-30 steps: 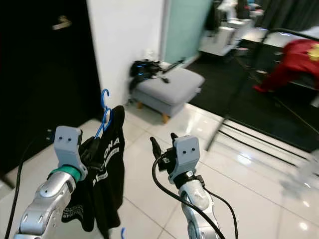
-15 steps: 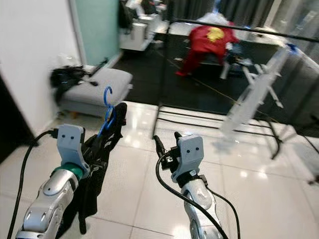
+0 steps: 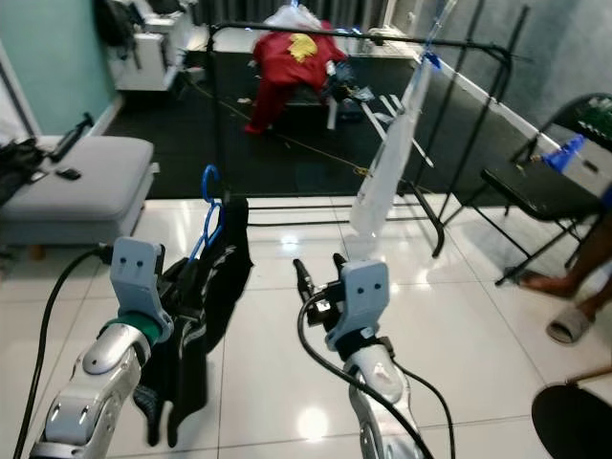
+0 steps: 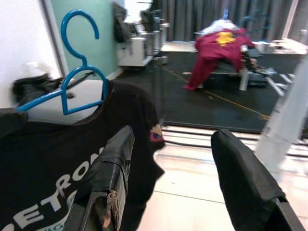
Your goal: Hang hanger
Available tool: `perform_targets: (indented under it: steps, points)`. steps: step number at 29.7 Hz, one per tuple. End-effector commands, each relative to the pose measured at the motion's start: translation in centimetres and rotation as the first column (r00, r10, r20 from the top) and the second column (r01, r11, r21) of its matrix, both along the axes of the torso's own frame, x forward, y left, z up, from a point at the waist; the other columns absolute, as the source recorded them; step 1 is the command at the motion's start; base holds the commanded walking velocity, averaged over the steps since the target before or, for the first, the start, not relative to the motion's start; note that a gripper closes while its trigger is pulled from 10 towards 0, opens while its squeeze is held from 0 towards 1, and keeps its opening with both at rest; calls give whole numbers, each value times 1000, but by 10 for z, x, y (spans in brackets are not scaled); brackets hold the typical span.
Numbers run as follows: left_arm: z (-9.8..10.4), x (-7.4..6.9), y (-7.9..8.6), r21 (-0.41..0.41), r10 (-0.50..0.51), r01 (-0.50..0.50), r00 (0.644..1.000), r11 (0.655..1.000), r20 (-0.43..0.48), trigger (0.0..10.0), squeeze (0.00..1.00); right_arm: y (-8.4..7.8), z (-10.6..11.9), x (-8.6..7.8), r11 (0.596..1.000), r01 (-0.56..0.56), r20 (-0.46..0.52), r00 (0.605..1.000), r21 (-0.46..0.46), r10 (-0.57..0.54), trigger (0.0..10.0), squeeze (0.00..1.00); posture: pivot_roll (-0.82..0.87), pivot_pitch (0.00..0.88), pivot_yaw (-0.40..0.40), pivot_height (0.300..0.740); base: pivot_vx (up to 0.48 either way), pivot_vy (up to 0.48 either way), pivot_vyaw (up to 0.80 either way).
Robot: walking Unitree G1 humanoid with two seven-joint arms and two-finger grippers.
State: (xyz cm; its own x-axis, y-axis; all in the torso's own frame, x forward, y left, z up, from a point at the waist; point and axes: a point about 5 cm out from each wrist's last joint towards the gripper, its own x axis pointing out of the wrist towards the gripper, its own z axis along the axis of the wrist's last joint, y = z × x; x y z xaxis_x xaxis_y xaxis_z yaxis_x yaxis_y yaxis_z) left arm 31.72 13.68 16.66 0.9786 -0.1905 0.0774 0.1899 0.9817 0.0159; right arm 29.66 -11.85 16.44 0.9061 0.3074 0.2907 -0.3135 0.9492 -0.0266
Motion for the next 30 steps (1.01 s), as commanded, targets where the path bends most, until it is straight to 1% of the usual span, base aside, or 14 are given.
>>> perform_targets:
  steps: [1, 19, 20, 30]
  points:
    - [4, 0, -4, -11, -21, 21, 999, 1000, 26, 10000, 0, -3, -3, 0, 1000, 12, -9, 1000, 5, -12, 10000, 0, -160, 70, 62, 740, 0, 0, -800]
    - [2, 0, -1, -3, -13, 13, 1000, 1000, 23, 10000, 0, -1, -3, 0, 1000, 4, -9, 1000, 13, -3, 10000, 0, -151, 71, 63, 740, 0, 0, -800]
    - [4, 0, 1, 1, -3, 3, 999, 1000, 41, 10000, 0, 0, -1, 0, 1000, 4, 2, 1000, 12, -4, 10000, 0, -150, 70, 63, 740, 480, 0, 0]
    - [5, 0, 3, 4, 5, -5, 999, 1000, 46, 10000, 0, 1, -1, 1, 1000, -4, 7, 1000, -4, 4, 10000, 0, -144, 65, 58, 740, 480, 0, 0]
